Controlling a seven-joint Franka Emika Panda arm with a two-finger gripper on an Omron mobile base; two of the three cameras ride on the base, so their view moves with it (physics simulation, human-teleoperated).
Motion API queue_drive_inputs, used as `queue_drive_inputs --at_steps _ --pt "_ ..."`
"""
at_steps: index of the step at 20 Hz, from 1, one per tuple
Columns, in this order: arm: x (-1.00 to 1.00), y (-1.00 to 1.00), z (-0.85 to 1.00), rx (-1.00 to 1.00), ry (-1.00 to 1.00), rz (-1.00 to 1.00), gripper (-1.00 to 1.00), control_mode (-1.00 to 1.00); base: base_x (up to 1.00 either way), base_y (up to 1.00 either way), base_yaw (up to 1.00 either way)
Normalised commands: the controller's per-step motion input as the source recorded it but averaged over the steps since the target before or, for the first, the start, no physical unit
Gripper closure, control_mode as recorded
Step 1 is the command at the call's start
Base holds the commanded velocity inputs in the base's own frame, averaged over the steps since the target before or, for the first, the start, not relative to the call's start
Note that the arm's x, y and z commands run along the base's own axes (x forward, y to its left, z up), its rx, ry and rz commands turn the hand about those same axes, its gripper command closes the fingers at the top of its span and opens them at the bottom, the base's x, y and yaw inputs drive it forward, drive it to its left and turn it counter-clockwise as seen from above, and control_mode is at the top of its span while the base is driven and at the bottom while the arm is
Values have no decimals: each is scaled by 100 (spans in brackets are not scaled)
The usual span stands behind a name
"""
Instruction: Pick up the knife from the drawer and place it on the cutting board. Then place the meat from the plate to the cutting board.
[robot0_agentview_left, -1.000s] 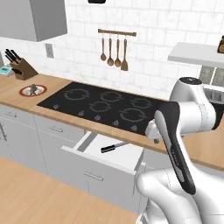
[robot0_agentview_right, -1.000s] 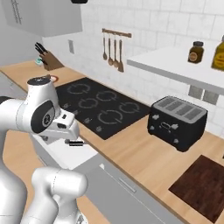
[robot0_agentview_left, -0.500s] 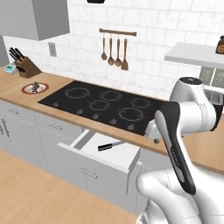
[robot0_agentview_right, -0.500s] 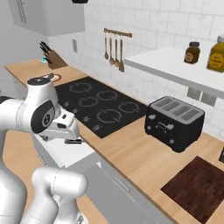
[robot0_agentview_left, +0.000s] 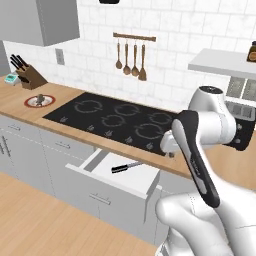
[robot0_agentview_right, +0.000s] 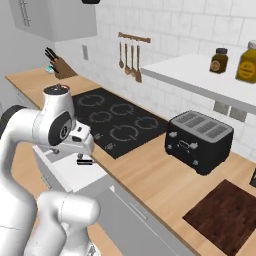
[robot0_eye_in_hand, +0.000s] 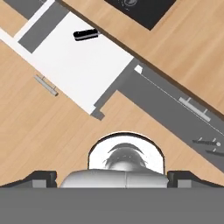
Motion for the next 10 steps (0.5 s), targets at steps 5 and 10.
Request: queue_drive_inputs --at_steps 5,10 --pt "53 61 -49 0 0 -26 -100 -100 0 0 0" --pt "16 61 -91 5 0 -26 -100 -100 0 0 0"
